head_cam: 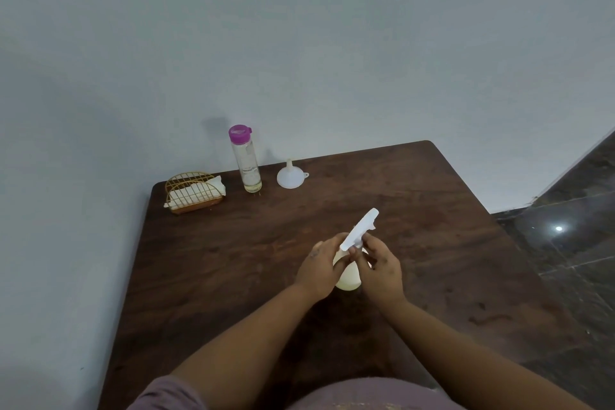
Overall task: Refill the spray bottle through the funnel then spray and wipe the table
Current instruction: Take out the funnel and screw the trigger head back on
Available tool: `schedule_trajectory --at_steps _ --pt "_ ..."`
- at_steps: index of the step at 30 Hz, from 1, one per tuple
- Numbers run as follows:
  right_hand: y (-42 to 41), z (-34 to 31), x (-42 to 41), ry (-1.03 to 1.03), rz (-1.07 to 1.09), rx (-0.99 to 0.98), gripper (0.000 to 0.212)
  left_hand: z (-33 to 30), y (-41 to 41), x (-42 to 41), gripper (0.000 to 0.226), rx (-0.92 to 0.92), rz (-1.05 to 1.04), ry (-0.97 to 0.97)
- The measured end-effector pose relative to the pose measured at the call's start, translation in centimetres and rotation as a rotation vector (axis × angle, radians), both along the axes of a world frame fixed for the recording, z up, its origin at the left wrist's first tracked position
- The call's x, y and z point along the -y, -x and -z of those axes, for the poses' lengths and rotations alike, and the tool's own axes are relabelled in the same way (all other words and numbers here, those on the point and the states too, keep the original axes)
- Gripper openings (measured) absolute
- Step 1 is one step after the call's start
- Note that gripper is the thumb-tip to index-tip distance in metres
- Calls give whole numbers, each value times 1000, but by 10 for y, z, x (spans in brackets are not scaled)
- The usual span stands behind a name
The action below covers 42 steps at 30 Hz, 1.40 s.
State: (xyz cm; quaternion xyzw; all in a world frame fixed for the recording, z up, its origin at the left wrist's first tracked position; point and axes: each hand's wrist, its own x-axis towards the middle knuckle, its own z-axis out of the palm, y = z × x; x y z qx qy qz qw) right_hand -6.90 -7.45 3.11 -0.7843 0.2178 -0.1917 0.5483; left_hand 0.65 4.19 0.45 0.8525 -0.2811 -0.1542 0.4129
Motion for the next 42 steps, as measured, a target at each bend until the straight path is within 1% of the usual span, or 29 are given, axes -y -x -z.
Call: schedule_trajectory --at_steps 1,2,4,7,9,11,12,13,15,19,20,21,23,25,28,30,32,35,37,40,42 --pt "-1 -1 1 14 2 8 12 0 -1 0 42 -7 3 -7" --pt "-2 -2 1 20 16 5 13 0 -1 -1 43 -10 3 -14" --pt "-5 -4 1 -12 72 -6 20 0 0 -1 43 -4 5 -13" --pt "-10 -5 -2 -87 158 -81 30 0 0 -1 43 -9 -2 -9" --pt "-9 -3 -4 -153 155 -112 42 0 -2 -1 41 -12 10 -9" --pt "-2 2 -7 -224 128 -61 62 1 -3 -1 39 -20 27 -7" --pt "1 3 -9 -239 103 -31 69 0 -3 -1 38 -23 22 -7" --pt "4 4 -11 -224 75 -29 72 -2 -2 0 38 -25 13 -5" --pt "5 4 -12 -141 19 -60 66 -2 -2 1 38 -18 5 4" --pt "-3 10 -4 -32 52 -85 33 -2 -1 2 35 -2 6 7" --pt "-5 11 -3 -19 59 -92 27 -2 -2 2 36 4 4 15" --pt "-7 11 -3 -30 68 -100 26 -1 -2 1 39 7 3 17" --pt "-10 5 -2 -69 96 -118 31 -1 -2 1 46 5 4 14" --pt "-12 1 1 -59 94 -125 36 -1 -2 1 44 -3 2 2" --pt "-12 4 5 -47 8 -149 42 -2 -3 1 38 0 22 -4" --pt "-10 10 4 -32 -100 -148 36 -2 -4 2 39 1 29 -10" --pt "-6 12 1 0 -145 -137 23 -1 -4 2 41 2 31 -29" --pt "-5 5 2 65 -72 -94 7 -3 0 1 43 1 -2 -39" --pt "-6 -2 3 66 -8 -73 11 -3 1 3 42 3 -40 -50" --pt "-8 -4 7 14 58 -83 17 1 4 4 39 -12 -89 -64" --pt "-8 -5 10 42 68 -101 19 3 5 4 39 -20 -91 -69"
